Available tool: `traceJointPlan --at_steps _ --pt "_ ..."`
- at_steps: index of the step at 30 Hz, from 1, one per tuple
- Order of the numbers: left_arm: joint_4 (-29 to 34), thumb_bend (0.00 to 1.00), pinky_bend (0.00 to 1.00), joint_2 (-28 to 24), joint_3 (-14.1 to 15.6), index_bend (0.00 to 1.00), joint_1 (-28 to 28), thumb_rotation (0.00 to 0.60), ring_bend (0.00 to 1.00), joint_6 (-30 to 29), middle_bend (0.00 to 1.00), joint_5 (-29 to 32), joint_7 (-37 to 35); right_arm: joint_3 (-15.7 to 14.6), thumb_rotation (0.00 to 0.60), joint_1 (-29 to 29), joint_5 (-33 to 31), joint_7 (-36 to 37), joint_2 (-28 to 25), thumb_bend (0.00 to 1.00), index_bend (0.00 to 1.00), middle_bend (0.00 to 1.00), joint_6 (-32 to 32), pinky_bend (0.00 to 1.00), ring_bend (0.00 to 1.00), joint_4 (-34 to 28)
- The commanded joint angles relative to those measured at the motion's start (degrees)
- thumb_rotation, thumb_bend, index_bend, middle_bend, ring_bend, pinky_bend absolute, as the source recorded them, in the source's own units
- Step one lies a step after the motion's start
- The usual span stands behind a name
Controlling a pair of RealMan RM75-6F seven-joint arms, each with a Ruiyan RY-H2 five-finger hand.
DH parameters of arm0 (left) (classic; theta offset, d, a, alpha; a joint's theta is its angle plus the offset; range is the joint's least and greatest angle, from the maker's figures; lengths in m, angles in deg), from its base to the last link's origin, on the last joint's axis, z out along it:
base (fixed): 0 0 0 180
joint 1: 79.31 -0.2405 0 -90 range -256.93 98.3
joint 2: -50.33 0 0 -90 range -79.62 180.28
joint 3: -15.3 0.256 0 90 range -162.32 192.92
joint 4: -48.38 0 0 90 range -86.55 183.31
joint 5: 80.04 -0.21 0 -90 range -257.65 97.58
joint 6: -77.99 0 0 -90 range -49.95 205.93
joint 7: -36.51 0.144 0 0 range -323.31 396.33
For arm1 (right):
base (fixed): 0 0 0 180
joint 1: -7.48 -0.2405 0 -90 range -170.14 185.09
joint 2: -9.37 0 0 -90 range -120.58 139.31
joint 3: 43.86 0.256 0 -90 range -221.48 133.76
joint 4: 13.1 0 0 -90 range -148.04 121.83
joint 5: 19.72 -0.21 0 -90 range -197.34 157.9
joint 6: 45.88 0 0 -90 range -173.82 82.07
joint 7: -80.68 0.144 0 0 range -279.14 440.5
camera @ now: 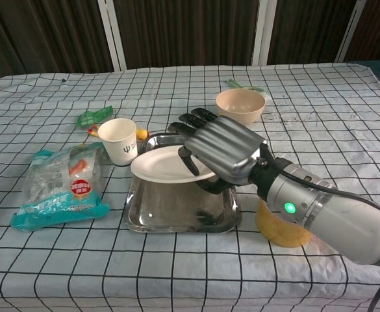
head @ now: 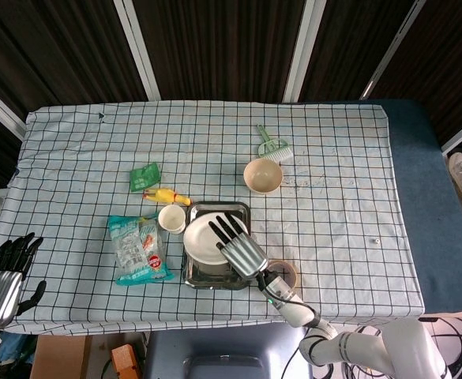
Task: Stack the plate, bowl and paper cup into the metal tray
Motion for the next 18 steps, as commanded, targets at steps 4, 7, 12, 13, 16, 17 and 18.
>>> traceJointPlan --at_steps 4,7,12,13,16,17,18 --pt "0.06 0.41 0.07 0.04 0.01 0.00 -0.05 0.600 0.00 -0.09 0.00 -0.08 0.10 -0.56 0.600 -0.22 -0.18 -0.37 1.03 0.54 0.56 0.08 0.81 0.02 0.00 1.10" --pt "0.05 0.41 0.07 0.05 0.02 0.00 -0.05 0.600 0.00 -0.05 0.00 -0.07 0.08 -0.61 0.600 -0.19 -0.54 -0.37 1.20 0.52 0.51 0.08 1.22 0.02 0.00 1.03" --pt "0.03 0.41 0.07 0.03 0.00 0.00 -0.03 0.600 0.00 0.03 0.00 -0.02 0.05 -0.58 0.600 -0.28 -0.62 -0.64 1.47 0.38 0.42 0.08 1.31 0.02 0.00 0.92" --pt "0.05 0.41 0.07 0.00 0.00 0.00 -0.03 0.600 0.00 0.01 0.00 -0.04 -0.03 -0.55 0.600 -0.28 -0.67 -0.82 1.49 0.35 0.40 0.08 1.27 0.02 0.00 0.81" --pt "0.00 0.41 0.07 -0.03 -0.01 0.00 -0.04 0.600 0.00 0.01 0.00 -0.04 -0.17 -0.18 0.600 -0.33 -1.09 -1.17 0.97 0.29 0.35 0.08 1.46 0.02 0.00 -0.06" --pt "0.01 0.41 0.07 -0.03 -0.04 0.00 -0.02 0.600 0.00 0.06 0.00 0.01 -0.13 -0.06 0.600 -0.35 -1.30 -1.44 0.81 0.27 0.33 0.08 1.62 0.02 0.00 -0.36" --pt "0.05 0.41 0.07 -0.01 -0.06 0.00 0.00 0.600 0.00 0.08 0.00 0.04 -0.05 0.06 0.600 -0.35 -1.56 -1.70 0.70 0.26 0.33 0.08 1.78 0.02 0.00 -0.67"
